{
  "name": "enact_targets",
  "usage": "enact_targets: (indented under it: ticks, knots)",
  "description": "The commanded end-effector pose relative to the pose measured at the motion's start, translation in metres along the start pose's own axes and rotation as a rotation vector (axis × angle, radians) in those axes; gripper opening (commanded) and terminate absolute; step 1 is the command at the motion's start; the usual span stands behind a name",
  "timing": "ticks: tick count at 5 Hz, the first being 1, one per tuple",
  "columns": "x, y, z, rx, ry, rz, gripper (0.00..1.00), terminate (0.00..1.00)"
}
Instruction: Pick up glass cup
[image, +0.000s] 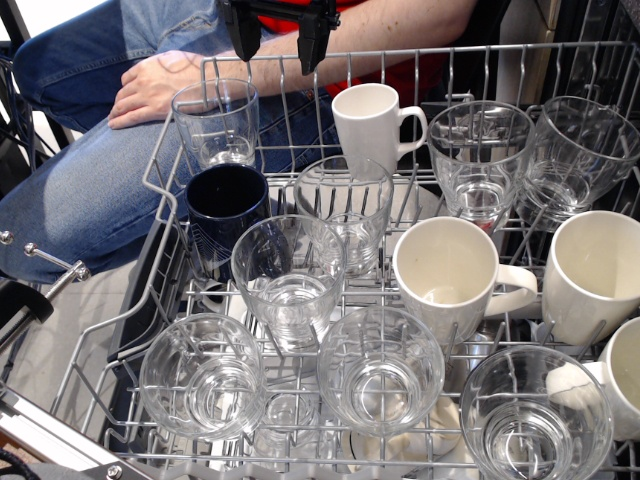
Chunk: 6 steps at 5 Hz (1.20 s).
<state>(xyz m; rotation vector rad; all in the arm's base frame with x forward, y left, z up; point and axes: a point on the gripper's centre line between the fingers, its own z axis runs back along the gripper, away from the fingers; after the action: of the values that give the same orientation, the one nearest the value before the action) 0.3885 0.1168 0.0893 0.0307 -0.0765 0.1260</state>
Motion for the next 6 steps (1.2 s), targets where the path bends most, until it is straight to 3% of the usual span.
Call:
enact_targets:
  ticks: [1,4,6]
  knots:
    - [0.0,0.0,0.0,0.0,0.0,0.0,1.0,0.0]
    - [-0.002,-0.01,-0.071,-0.037,-0.036,0.111,1.0,0.0]
    - [0.006,-0.012,-0.109,-0.006,-0.052,0.159,1.0,0.0]
